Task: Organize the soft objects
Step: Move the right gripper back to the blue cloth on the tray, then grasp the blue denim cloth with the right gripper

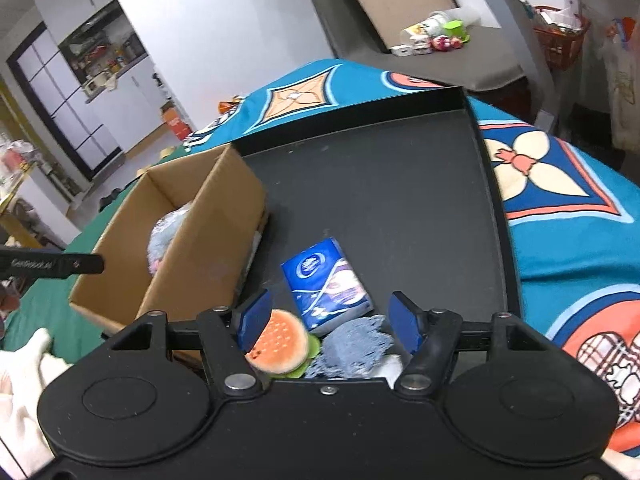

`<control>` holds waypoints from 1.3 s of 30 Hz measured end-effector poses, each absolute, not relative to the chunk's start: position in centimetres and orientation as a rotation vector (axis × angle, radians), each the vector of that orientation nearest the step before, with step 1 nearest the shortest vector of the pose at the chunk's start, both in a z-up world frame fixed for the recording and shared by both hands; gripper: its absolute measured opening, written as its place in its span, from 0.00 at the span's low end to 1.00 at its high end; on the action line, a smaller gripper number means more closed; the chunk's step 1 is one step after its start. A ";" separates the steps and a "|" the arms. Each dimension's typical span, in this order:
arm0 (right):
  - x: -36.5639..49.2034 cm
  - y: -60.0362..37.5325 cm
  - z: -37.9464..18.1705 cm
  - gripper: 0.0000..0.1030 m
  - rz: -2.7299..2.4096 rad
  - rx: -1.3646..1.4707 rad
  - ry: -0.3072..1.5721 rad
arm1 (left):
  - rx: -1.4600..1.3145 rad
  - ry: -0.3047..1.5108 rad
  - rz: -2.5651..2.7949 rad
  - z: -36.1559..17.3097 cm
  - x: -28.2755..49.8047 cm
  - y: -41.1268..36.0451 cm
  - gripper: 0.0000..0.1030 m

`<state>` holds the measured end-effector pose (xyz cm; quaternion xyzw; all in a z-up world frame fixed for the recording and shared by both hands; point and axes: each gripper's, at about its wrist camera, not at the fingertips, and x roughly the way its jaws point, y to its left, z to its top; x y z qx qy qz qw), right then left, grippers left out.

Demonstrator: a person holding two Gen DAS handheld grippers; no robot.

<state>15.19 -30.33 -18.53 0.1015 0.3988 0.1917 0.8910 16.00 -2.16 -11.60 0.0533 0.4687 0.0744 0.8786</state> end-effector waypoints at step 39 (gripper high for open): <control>15.3 -29.0 -21.1 0.38 0.354 0.109 0.887 | 0.072 0.976 0.152 -11.9 15.6 -2.3 0.74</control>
